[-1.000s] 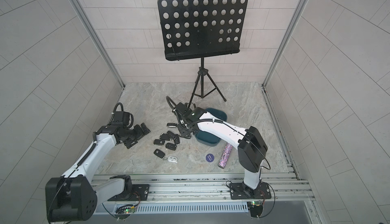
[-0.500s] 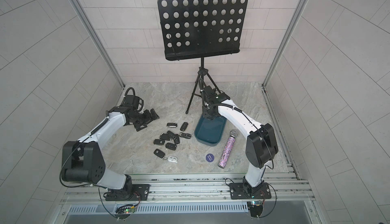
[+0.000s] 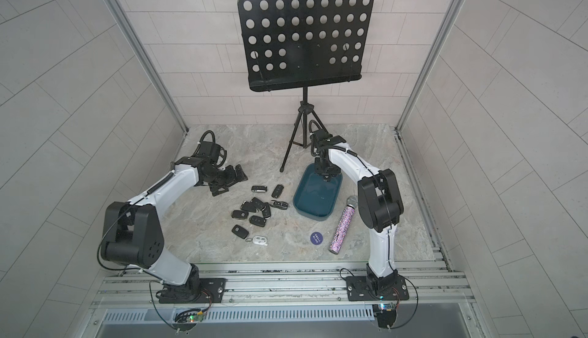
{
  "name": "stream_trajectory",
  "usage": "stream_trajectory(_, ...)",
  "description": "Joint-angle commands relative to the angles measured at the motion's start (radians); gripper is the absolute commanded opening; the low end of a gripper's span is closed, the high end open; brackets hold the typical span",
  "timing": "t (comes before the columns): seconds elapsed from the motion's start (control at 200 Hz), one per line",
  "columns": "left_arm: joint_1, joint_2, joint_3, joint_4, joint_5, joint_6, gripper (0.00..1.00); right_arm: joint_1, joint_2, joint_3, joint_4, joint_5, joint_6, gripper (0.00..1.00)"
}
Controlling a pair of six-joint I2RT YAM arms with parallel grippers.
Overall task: Place the car key into the storage box
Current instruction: Place the car key in the storage box.
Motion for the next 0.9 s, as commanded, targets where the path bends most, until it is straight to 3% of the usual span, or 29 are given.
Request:
stream_trajectory(0.0, 0.0, 0.001, 0.035, -0.031, -0.017, 0.025, 1.0, -0.005, 0.035, 0.007, -0.03, 0.048, 0.052, 0.29)
stream_trajectory(0.71, 0.0, -0.01, 0.04, -0.057, -0.038, 0.044, 1.0, -0.024, 0.138, -0.047, 0.013, 0.065, 0.128, 0.31)
stream_trajectory(0.896, 0.0, -0.019, 0.031, -0.059, -0.039, 0.047, 1.0, -0.025, 0.102, -0.049, 0.011, 0.054, 0.123, 0.52)
